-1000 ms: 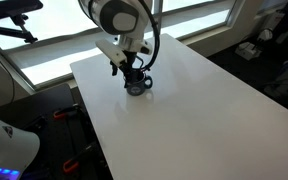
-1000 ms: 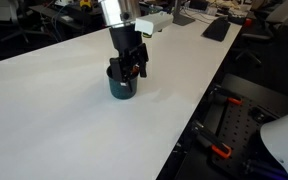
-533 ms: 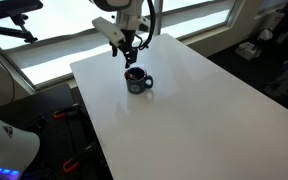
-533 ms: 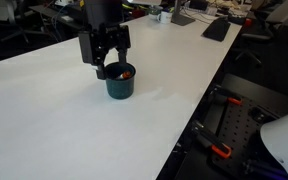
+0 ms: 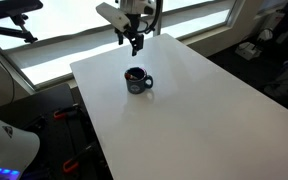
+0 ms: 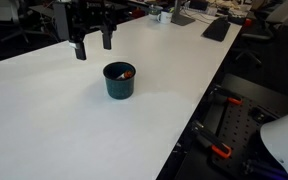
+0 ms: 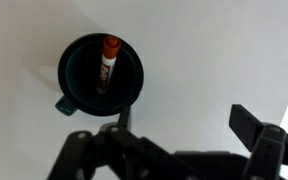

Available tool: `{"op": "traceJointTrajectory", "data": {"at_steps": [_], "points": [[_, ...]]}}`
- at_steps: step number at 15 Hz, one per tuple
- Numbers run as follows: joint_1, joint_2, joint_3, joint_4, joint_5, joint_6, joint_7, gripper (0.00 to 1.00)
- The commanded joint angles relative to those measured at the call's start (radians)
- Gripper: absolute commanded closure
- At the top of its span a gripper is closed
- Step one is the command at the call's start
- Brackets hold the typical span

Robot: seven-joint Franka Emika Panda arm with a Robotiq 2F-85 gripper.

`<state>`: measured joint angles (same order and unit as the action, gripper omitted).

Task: Take the marker out of the mug and place it on the table to the right of the mug

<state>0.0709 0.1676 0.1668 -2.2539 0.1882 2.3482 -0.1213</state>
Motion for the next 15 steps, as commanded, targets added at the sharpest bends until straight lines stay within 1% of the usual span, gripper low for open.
{"op": "traceJointTrajectory", "data": {"at_steps": [1,8,15], "points": [[0.012,0.006,-0.022,0.006,-0.013,0.006,0.05,0.0],[0.005,0.036,-0.053,-0.003,-0.026,0.008,0.079,0.0],[0.007,0.06,-0.068,0.001,-0.046,-0.004,0.089,0.0]]}}
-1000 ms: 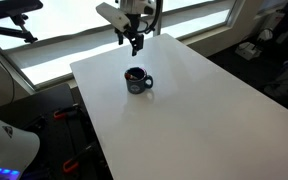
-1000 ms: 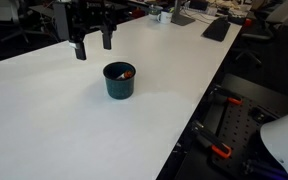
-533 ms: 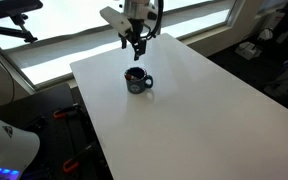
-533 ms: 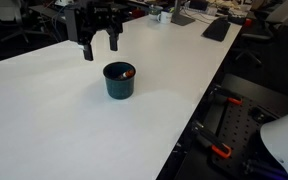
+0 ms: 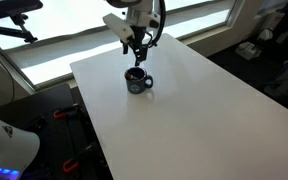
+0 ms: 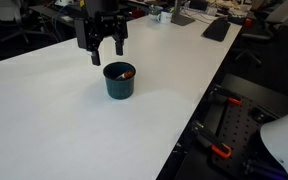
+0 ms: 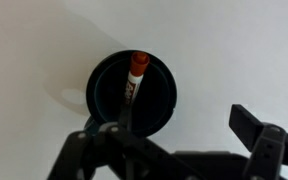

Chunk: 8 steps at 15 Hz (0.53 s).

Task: Take the marker out of the mug and place it on the table to the right of the mug

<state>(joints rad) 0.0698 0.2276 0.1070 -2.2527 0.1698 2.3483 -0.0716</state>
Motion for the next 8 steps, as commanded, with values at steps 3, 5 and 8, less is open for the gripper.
{"op": "traceJointTrajectory", "data": {"at_steps": [3,5,8], "points": [[0.009,0.004,-0.013,0.001,-0.045,-0.004,0.058,0.0],[0.011,0.002,-0.013,-0.004,-0.054,0.0,0.079,0.08],[0.012,0.002,-0.013,-0.006,-0.059,0.001,0.104,0.19]]}}
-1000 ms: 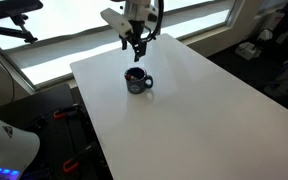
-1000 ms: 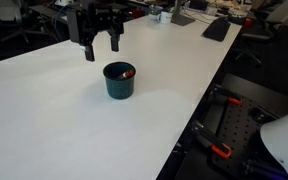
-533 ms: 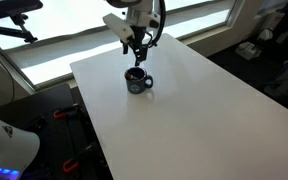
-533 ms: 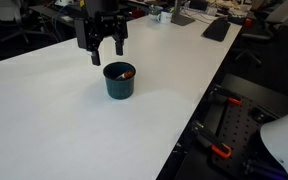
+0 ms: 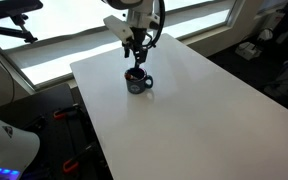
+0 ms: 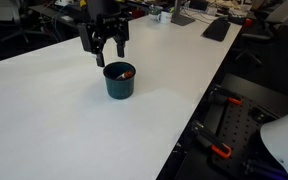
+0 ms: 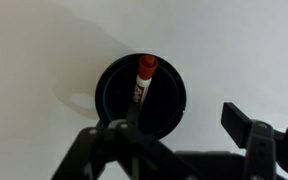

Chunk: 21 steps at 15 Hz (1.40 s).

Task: Take the marker out of the mug and place it on the table to the right of the mug

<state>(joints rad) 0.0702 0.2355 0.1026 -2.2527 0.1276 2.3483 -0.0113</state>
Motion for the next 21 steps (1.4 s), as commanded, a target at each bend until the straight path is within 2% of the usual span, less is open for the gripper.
{"op": "traceJointTrajectory", "data": {"at_steps": [1,4,5,8,11,16,17,21], "points": [[0.012,-0.006,-0.009,-0.006,-0.019,0.0,0.049,0.17],[0.014,-0.002,-0.014,-0.01,-0.031,0.001,0.079,0.11],[0.014,-0.001,-0.015,-0.013,-0.034,0.001,0.089,0.05],[0.016,0.004,-0.022,-0.018,-0.056,-0.005,0.121,0.06],[0.019,0.009,-0.027,-0.015,-0.071,-0.011,0.156,0.12],[0.022,0.012,-0.031,-0.014,-0.085,-0.02,0.188,0.15],[0.023,0.012,-0.033,-0.013,-0.089,-0.023,0.196,0.12],[0.026,0.012,-0.035,-0.012,-0.104,-0.034,0.223,0.17]]}}
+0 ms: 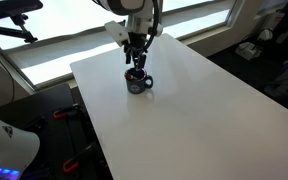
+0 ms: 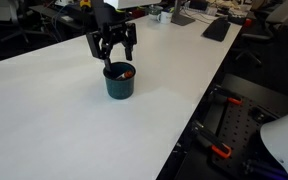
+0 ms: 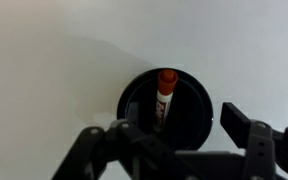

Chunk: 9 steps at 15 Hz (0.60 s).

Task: Take the marker out of the mug and place it on the table to the right of the mug

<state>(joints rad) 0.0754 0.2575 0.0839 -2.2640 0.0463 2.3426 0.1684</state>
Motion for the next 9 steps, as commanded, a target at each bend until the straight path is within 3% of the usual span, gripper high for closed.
{"op": "traceJointTrajectory", "data": {"at_steps": [1,5,7,8,9], "points": [[0.021,-0.01,-0.016,0.0,-0.024,-0.031,0.048,0.15],[0.023,-0.011,-0.017,0.002,-0.027,-0.05,0.067,0.02],[0.025,-0.011,-0.018,0.003,-0.03,-0.056,0.08,0.12],[0.026,-0.011,-0.019,0.003,-0.031,-0.058,0.082,0.09],[0.028,-0.011,-0.02,0.002,-0.035,-0.059,0.087,0.13]]}}
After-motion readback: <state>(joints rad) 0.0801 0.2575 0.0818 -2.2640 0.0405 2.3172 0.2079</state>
